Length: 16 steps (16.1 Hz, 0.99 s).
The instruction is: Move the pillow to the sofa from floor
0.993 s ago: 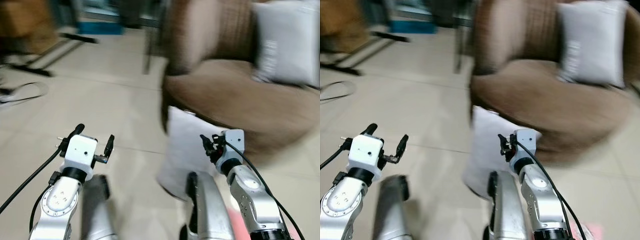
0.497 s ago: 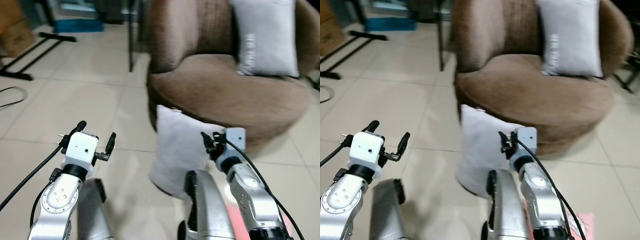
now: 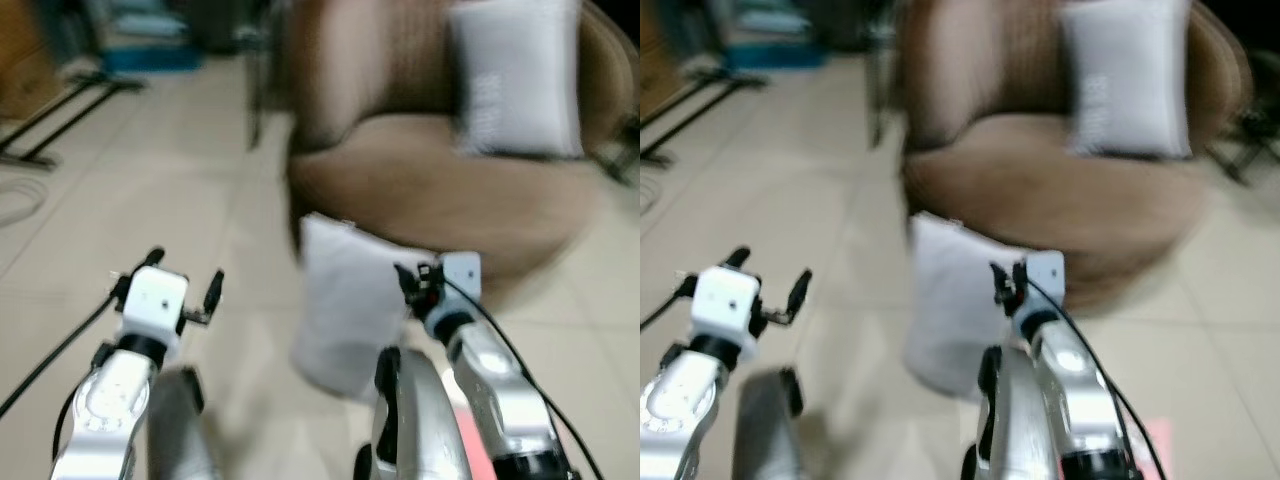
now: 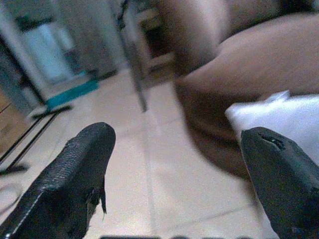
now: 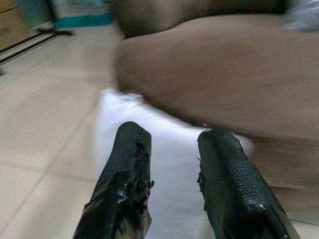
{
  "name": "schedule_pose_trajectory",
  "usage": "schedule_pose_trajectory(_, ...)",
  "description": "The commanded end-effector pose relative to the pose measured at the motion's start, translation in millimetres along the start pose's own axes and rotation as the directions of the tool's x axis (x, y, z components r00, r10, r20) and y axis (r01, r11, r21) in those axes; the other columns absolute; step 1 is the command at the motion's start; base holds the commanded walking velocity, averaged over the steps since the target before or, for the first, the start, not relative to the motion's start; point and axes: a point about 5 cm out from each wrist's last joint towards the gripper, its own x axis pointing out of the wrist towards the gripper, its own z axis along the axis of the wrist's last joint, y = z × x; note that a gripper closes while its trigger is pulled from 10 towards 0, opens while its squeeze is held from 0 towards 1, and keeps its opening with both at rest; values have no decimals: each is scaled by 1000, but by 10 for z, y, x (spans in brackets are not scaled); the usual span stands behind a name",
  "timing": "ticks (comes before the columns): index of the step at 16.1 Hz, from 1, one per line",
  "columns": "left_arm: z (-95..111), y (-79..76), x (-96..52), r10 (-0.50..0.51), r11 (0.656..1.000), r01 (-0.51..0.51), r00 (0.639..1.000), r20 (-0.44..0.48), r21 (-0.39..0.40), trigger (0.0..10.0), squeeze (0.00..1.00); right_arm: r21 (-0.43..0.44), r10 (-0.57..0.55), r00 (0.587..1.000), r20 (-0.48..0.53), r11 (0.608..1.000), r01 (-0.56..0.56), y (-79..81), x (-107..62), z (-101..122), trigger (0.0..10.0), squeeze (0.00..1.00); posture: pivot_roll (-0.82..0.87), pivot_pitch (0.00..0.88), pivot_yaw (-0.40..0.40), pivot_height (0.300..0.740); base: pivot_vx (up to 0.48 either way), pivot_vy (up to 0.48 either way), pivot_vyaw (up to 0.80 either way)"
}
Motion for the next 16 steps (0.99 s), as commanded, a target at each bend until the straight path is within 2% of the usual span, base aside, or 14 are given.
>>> schedule_pose_trajectory(1, 32, -14, -1, -13, 1000, 13, 1000, 10, 1, 10000, 0, 2, -10, 1000, 13, 1000, 10, -32, -8, 15, 10000, 0, 23, 0, -46, 416, 300, 0, 0)
schedule_pose_trajectory(5, 31, -12, -13, -10, 1000, 10, 1000, 10, 0, 10000, 0, -1, 0, 1000, 16, 1000, 0, -16, 2, 21, 10000, 0, 27, 0, -50, 416, 302, 0, 0)
schedule_pose_trajectory(7, 29, -8, -17, -7, 1000, 7, 1000, 8, 1, 10000, 0, -76, 50, 999, -4, 996, -50, 33, 18, 18, 10000, 0, 27, 0, -51, 416, 289, 0, 0)
schedule_pose_trajectory(8, 29, -10, -18, -7, 1000, 7, 1000, 7, 1, 10000, 0, -100, 63, 998, -8, 993, -64, 51, 19, 12, 10000, 0, 27, 0, -52, 416, 285, 0, 800)
schedule_pose_trajectory(11, 29, -16, -25, -6, 1000, 6, 1000, 7, -3, 10000, 0, -38, 18, 1000, 8, 999, -17, 9, 20, 16, 10000, 0, 25, 0, -52, 416, 301, 0, 406)
schedule_pose_trajectory(16, 22, -31, -24, -12, 1000, 12, 1000, 4, -5, 10000, 0, -48, 5, 1000, 8, 999, -4, -31, -14, 15, 10000, 0, 15, 0, -50, 416, 292, 0, 0)
